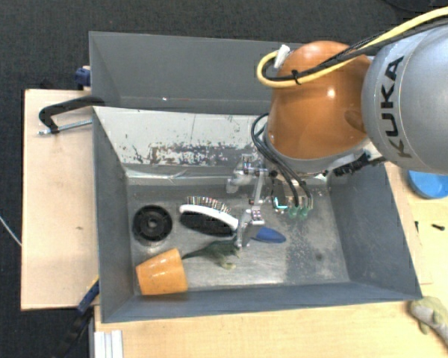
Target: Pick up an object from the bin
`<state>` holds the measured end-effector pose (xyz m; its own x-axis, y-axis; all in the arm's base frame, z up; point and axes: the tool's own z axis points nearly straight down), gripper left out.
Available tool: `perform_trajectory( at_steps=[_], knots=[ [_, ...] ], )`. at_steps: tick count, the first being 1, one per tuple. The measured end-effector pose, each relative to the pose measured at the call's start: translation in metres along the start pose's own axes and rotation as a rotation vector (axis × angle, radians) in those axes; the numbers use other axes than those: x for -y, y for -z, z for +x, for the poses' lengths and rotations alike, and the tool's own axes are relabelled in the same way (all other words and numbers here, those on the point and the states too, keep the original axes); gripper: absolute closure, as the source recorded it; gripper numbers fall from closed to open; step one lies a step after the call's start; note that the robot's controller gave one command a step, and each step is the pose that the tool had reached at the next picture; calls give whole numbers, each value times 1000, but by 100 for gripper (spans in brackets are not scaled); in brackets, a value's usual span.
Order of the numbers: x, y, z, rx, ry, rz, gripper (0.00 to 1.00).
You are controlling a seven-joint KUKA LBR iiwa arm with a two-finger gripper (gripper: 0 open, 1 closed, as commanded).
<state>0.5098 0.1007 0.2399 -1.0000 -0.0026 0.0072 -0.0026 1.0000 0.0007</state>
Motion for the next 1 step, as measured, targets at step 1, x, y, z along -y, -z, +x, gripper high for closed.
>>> perform_trajectory(
  at_steps=[1],
  knots=[
    [-12,-108,-45,6,280,0,0]
  ],
)
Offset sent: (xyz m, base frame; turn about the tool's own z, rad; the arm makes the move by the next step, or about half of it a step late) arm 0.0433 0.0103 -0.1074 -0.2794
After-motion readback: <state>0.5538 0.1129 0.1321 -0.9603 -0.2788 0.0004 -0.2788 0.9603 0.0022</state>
